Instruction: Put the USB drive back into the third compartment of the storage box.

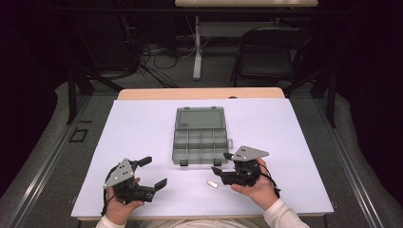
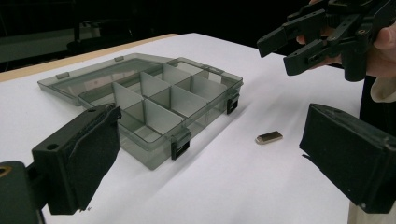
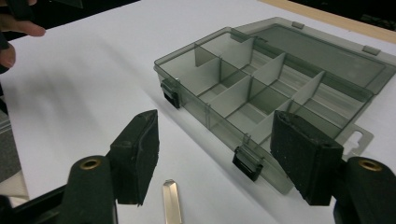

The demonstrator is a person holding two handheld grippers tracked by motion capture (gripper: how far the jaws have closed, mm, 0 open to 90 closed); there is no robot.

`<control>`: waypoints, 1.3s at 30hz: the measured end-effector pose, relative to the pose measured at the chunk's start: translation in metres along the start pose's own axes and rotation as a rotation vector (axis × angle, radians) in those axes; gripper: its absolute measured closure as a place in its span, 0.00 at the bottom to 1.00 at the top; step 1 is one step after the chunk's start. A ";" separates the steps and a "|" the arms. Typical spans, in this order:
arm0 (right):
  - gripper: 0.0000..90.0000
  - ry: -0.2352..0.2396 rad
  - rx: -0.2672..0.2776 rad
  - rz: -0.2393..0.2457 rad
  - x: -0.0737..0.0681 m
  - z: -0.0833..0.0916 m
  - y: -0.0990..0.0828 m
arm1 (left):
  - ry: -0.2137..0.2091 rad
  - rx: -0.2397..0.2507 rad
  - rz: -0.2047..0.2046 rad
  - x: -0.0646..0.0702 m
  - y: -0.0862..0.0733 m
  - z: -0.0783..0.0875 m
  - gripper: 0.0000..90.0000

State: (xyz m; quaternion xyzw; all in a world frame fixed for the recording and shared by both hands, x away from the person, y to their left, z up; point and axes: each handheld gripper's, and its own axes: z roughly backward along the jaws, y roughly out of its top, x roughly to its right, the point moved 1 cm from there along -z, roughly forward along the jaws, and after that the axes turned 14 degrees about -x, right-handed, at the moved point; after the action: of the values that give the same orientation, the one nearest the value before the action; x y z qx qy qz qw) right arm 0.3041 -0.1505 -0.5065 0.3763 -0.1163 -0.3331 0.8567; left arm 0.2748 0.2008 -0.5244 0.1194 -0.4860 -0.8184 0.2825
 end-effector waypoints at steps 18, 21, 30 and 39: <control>0.37 0.014 -0.020 0.023 -0.007 -0.013 -0.005 | -0.001 -0.013 -0.007 0.000 0.000 0.000 0.06; 0.37 0.005 -0.018 0.027 -0.008 -0.014 -0.006 | -0.005 -0.012 -0.005 0.000 0.000 -0.001 0.06; 0.44 0.013 -0.060 0.042 -0.006 -0.024 -0.013 | -0.005 -0.012 -0.007 0.000 0.000 -0.001 0.08; 0.52 0.057 -0.089 0.060 -0.008 -0.033 -0.017 | -0.007 -0.015 -0.011 0.000 0.000 -0.002 0.08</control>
State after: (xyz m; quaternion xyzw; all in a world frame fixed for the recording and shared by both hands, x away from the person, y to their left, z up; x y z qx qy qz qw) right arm 0.3043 -0.1347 -0.5411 0.3436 -0.0879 -0.3014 0.8851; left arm 0.2752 0.1998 -0.5256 0.1167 -0.4801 -0.8240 0.2773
